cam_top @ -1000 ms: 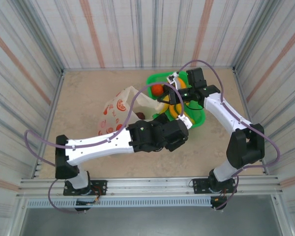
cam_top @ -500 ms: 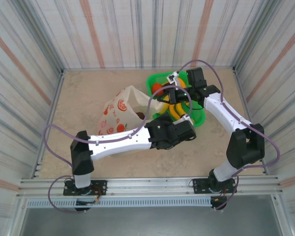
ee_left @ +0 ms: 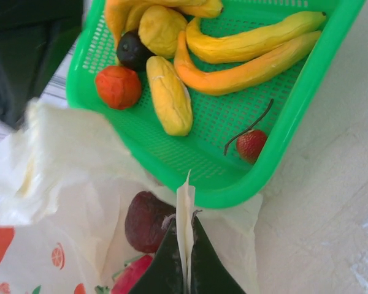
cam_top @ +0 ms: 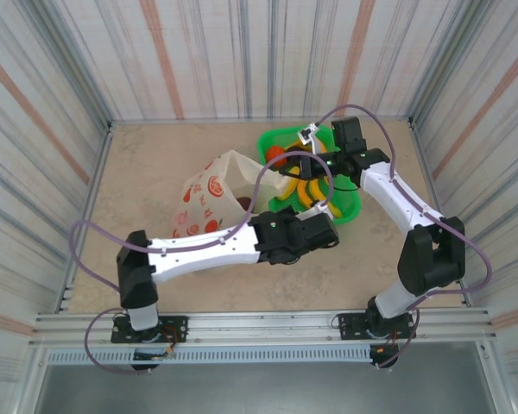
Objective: Place the fake fruits into the plastic bag and tie a complex knot
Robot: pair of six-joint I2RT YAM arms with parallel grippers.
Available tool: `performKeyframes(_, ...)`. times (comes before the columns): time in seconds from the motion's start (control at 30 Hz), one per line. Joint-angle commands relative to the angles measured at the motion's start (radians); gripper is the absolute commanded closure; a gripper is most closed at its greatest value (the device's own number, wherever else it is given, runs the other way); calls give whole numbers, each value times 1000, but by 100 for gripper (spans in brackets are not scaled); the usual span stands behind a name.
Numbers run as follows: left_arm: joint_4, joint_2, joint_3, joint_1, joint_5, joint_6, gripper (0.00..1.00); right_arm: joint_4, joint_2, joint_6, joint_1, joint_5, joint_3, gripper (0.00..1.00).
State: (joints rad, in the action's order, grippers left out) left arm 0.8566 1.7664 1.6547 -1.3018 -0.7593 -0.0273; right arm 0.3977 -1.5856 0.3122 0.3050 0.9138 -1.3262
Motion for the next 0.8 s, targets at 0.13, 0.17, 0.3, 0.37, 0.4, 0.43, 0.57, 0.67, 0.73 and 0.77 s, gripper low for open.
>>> performKeyframes(0.13,-129,-396,-148,37,109,78,100,-96,60,175,-34,34,-36,100)
performKeyframes(0.17,-148,-453,-173,60,147,82,100,-113,69,208,-43,39,-37,100)
performKeyframes(0.3,-193,-651,-234,209,366,62,100,-178,102,324,-74,51,-46,100)
performKeyframes(0.37,-197,-727,-242,289,452,67,100,-244,117,401,-89,62,-48,100)
performKeyframes(0.4,-195,-755,-238,323,486,68,100,-271,122,432,-94,67,-51,100)
performKeyframes(0.43,-189,-779,-233,364,522,71,100,-297,124,463,-99,70,-57,100)
performKeyframes(0.57,-161,-827,-205,550,683,72,100,-392,124,569,-106,84,-86,100)
performKeyframes(0.67,-167,-838,-181,714,842,58,100,-467,122,648,-116,76,-106,100)
performKeyframes(0.73,-176,-835,-160,818,940,50,100,-480,122,672,-121,65,-137,100)
performKeyframes(0.77,-183,-831,-152,859,988,47,100,-478,120,673,-122,60,-151,100)
